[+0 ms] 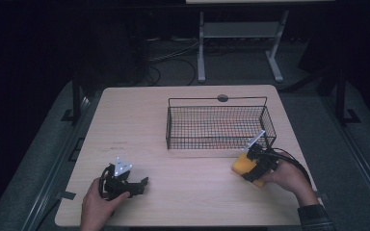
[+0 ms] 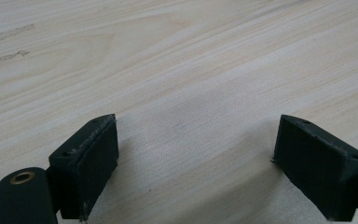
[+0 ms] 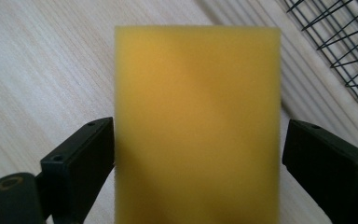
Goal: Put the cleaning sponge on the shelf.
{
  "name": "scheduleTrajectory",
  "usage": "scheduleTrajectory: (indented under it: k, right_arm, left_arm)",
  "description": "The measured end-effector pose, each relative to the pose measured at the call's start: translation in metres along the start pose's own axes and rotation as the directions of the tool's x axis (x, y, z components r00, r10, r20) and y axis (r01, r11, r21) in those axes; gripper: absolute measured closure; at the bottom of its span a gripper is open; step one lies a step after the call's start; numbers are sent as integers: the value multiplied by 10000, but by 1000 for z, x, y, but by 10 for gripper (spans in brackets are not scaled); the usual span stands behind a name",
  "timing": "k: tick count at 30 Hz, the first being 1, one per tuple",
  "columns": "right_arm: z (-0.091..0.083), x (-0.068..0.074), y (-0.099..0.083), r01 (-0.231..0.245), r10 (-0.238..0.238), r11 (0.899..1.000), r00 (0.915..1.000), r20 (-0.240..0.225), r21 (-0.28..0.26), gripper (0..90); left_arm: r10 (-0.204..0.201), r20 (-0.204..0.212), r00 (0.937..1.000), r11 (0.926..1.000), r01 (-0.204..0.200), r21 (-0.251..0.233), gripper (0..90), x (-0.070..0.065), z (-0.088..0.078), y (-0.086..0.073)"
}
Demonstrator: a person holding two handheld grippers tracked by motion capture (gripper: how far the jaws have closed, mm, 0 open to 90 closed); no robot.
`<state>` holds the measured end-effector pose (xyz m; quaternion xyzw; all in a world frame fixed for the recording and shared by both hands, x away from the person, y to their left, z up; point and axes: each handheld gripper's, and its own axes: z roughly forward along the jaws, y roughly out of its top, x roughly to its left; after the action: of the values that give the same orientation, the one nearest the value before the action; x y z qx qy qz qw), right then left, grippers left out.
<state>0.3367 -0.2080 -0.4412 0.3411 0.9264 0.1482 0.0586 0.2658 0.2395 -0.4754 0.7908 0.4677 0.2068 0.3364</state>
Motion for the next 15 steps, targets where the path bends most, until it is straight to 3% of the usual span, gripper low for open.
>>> scheduleTrajectory:
  k: [15]
  right_arm:
    - [3, -1, -1, 97, -97, 9999, 9999, 31, 102, 198]
  left_arm:
    - [-1, 2, 10000, 10000, 1, -2, 128, 0, 0, 0]
